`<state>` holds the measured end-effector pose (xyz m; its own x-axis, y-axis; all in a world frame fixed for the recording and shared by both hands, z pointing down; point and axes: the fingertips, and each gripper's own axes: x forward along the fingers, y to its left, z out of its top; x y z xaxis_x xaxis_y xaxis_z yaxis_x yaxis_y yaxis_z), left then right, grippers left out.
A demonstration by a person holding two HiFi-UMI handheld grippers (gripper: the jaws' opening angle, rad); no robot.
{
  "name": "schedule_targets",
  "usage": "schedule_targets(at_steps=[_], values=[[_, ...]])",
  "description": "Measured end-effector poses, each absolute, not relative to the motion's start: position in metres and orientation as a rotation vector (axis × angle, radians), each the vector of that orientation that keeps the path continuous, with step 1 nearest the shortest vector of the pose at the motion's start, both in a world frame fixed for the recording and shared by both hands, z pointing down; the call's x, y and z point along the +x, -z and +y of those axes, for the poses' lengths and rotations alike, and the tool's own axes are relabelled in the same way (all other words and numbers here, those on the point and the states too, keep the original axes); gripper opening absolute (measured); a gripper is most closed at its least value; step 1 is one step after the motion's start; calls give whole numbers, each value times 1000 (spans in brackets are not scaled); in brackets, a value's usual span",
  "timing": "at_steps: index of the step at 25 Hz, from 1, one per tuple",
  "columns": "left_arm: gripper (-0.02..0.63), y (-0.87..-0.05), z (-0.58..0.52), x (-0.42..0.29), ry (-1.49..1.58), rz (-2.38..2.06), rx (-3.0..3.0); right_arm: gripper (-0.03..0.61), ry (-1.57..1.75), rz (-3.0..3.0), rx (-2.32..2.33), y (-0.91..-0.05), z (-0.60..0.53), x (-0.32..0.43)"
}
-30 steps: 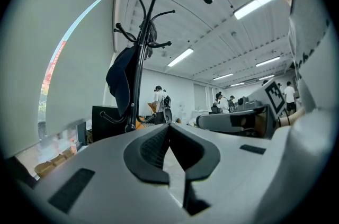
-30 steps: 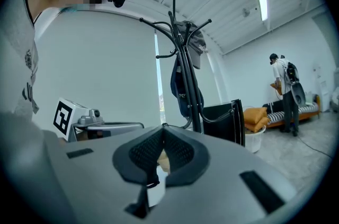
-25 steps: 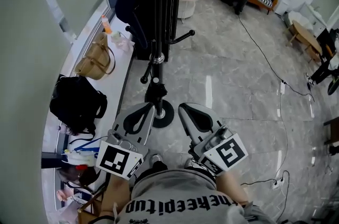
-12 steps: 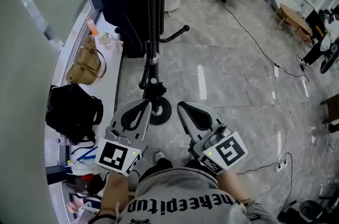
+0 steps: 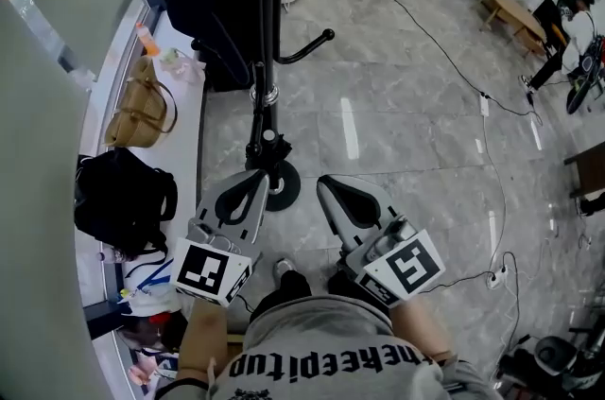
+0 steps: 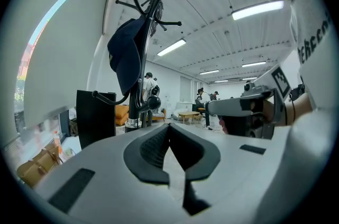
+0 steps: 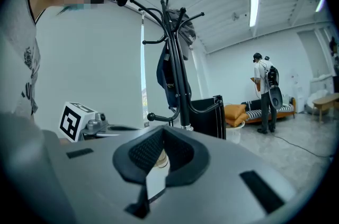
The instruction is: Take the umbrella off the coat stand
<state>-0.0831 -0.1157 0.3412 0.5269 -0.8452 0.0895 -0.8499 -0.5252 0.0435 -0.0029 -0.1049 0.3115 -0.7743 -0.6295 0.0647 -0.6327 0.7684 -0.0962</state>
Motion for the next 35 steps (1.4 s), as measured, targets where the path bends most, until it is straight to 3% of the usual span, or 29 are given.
schedule_targets(at_steps=[32, 35], values=[[18, -413, -164, -107, -210, -1494, 2596, 11, -203, -2842, 1117, -330, -111, -10], [50, -418, -168, -104, -213, -1466, 2594, 11, -201, -2835, 1126, -330, -110, -7]])
